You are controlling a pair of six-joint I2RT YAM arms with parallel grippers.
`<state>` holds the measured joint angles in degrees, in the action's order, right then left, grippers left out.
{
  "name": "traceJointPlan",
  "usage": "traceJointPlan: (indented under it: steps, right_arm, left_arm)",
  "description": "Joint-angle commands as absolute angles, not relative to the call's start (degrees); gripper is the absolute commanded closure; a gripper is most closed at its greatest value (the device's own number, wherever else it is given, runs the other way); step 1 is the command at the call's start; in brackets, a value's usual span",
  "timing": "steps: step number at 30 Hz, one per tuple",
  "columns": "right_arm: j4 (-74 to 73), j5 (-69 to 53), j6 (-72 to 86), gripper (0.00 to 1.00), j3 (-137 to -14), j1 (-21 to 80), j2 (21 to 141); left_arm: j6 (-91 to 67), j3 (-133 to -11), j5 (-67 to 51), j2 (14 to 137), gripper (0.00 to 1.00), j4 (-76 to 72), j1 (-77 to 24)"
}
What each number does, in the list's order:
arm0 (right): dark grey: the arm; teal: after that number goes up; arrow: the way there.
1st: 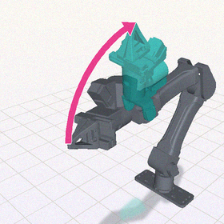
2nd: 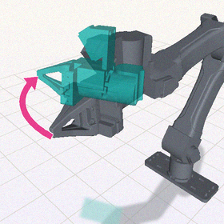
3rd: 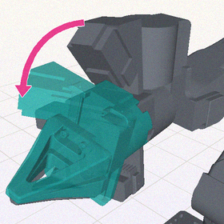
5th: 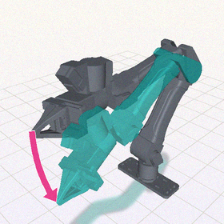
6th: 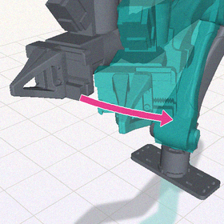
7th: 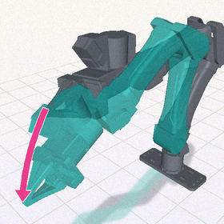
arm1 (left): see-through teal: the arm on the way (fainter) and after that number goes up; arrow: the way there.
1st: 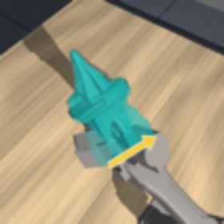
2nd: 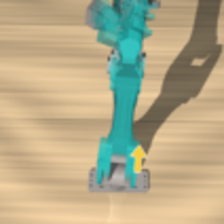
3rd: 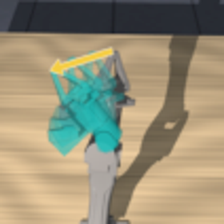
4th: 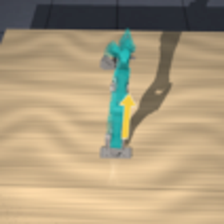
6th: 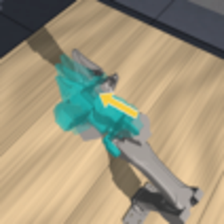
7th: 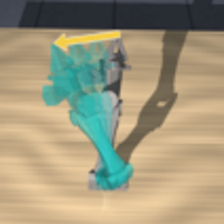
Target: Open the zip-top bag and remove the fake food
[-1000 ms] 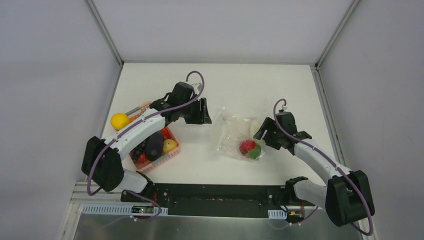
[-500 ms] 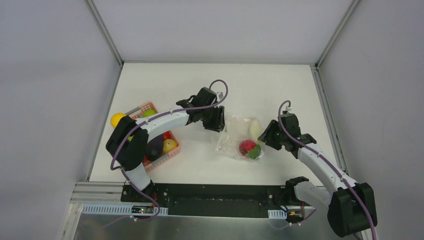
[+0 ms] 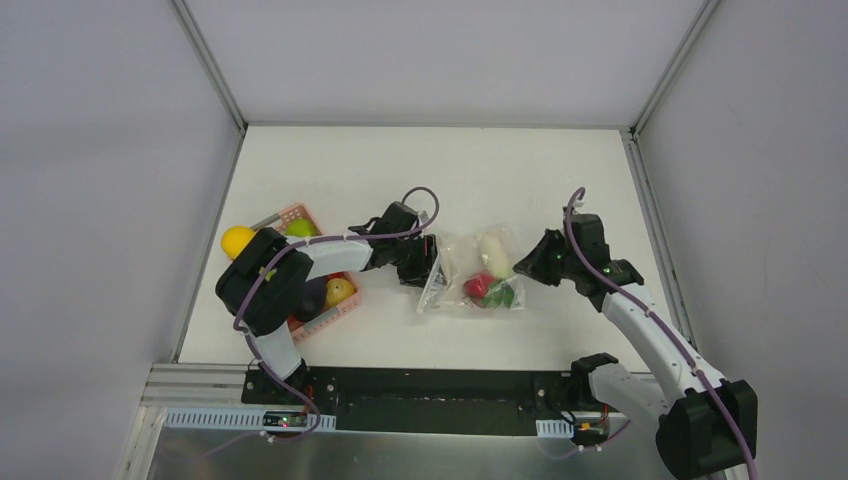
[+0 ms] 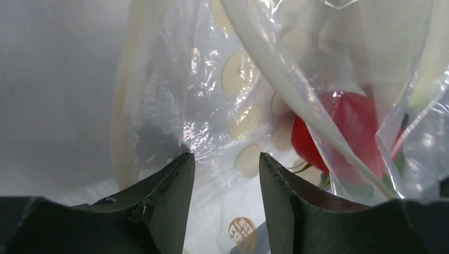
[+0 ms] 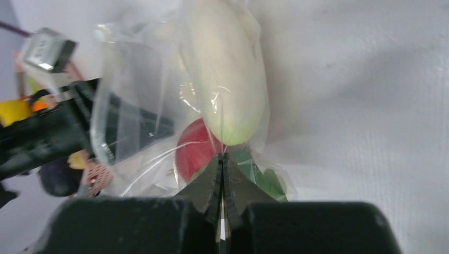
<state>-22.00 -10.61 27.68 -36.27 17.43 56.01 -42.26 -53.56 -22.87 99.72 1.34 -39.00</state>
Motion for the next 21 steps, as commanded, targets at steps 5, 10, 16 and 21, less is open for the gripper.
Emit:
traceJointPlan:
  steps: [5, 10, 16, 21]
  right_arm:
    - [-22.5, -16.2, 25.3, 1.00, -43.9, 17.3, 52.8]
    - [-22.5, -12.5, 26.1, 1.00, -40.6, 17.3, 54.3]
    - [-19.8, -10.8, 27.2, 1.00, -35.6, 17.4, 55.4]
    - [-18.2, -11.2, 27.2, 1.00, -34.0, 17.4, 56.4]
  left_arm:
    - [-48.9, -43.2, -24.9, 95.4, 0.47, -13.2, -35.5]
    - [-49.8, -39.9, -27.3, 93.7, 0.41, -18.5, -35.4]
    - [-50.4, -37.8, -27.1, 90.3, 0.34, -22.4, -35.5]
    - [-50.6, -37.6, -25.5, 88.2, 0.18, -23.9, -36.1]
